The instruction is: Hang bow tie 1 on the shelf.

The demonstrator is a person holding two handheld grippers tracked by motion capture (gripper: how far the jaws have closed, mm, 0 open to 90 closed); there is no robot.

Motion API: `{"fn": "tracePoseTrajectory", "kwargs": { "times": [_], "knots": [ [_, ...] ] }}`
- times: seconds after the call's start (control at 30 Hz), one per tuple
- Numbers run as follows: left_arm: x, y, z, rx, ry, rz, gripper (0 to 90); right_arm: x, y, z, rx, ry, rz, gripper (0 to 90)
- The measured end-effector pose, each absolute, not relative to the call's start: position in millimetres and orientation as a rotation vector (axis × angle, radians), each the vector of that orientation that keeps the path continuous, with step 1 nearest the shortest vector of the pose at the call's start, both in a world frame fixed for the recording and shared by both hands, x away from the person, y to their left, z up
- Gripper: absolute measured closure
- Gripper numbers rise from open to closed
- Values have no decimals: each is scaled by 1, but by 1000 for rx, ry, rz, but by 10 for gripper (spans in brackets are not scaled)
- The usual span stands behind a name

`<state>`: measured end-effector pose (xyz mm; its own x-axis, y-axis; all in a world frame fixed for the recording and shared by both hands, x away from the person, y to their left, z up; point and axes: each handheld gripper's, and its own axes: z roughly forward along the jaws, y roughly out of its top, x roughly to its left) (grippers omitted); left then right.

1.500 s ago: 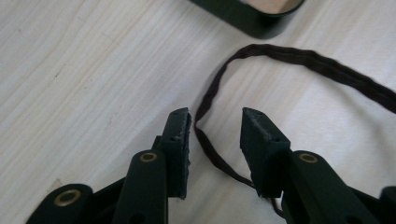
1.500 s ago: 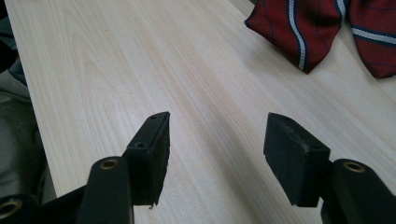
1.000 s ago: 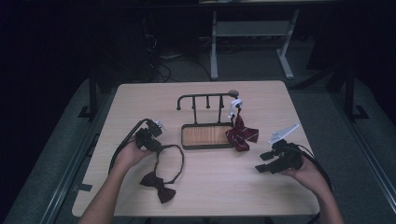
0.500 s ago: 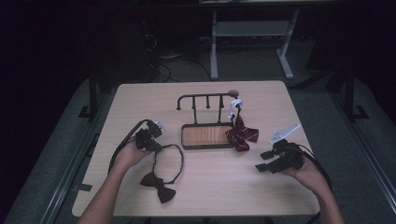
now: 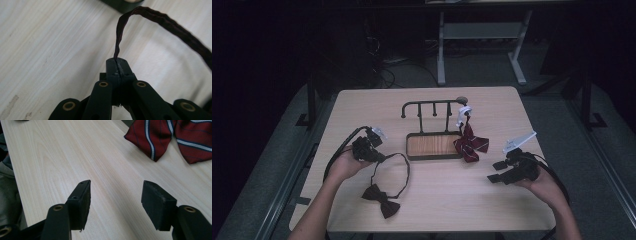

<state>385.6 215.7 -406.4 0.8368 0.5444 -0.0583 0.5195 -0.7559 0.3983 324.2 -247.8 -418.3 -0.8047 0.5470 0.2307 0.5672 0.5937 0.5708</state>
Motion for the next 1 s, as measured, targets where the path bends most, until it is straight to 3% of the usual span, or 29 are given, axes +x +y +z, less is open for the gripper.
{"fn": "tracePoseTrajectory", "kwargs": {
  "times": [1.0],
  "knots": [
    [369,210,-364,2623,644,46,898,327,-257,-417,-997,-2755,-1052,402]
  ]
}}
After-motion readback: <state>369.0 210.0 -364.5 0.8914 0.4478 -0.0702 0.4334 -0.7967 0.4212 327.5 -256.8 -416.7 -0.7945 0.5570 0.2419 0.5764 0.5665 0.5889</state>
